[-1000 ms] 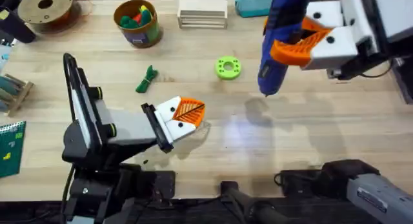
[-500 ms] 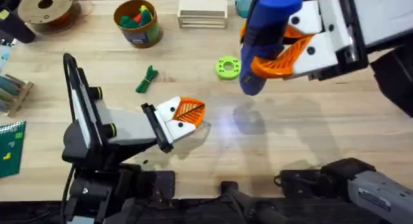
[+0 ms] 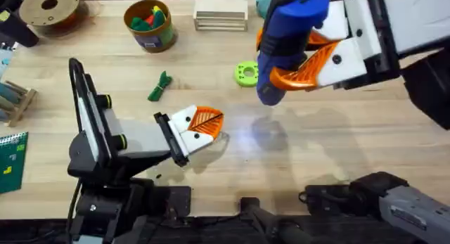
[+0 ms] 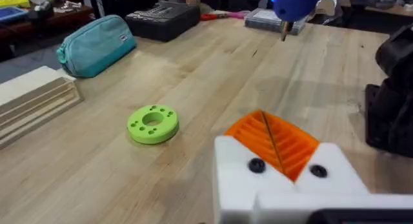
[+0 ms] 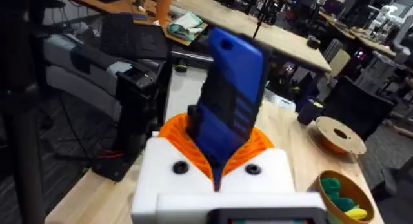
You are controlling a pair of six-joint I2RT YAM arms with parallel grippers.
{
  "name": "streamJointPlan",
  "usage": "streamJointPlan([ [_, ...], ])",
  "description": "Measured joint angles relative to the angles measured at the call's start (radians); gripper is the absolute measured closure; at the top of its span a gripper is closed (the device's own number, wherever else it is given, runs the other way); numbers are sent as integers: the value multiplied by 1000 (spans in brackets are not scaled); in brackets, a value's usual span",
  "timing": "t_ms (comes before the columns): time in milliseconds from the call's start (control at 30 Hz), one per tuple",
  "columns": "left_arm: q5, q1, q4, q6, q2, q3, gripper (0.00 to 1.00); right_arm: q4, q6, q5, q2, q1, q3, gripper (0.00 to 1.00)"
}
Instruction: Pick up the gripper from the table and insert it into the empty holder that is missing its gripper. Then pick up a screw, insert it into the mounting hole, and use the screwdriver to tighten it. Finally, clean up the table by picking up the vegetable and placing it into the bucket.
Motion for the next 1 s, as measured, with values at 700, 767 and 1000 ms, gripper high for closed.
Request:
streamJointPlan([
  [700, 0, 0, 0, 0, 0, 0, 996, 10, 82, 244, 0, 179, 0, 994],
  [767, 0, 0, 0, 0, 0, 0, 996, 11, 83, 262, 0, 189, 0, 994],
  [1000, 0, 0, 0, 0, 0, 0, 996, 43, 84, 288, 0, 210, 0, 994],
])
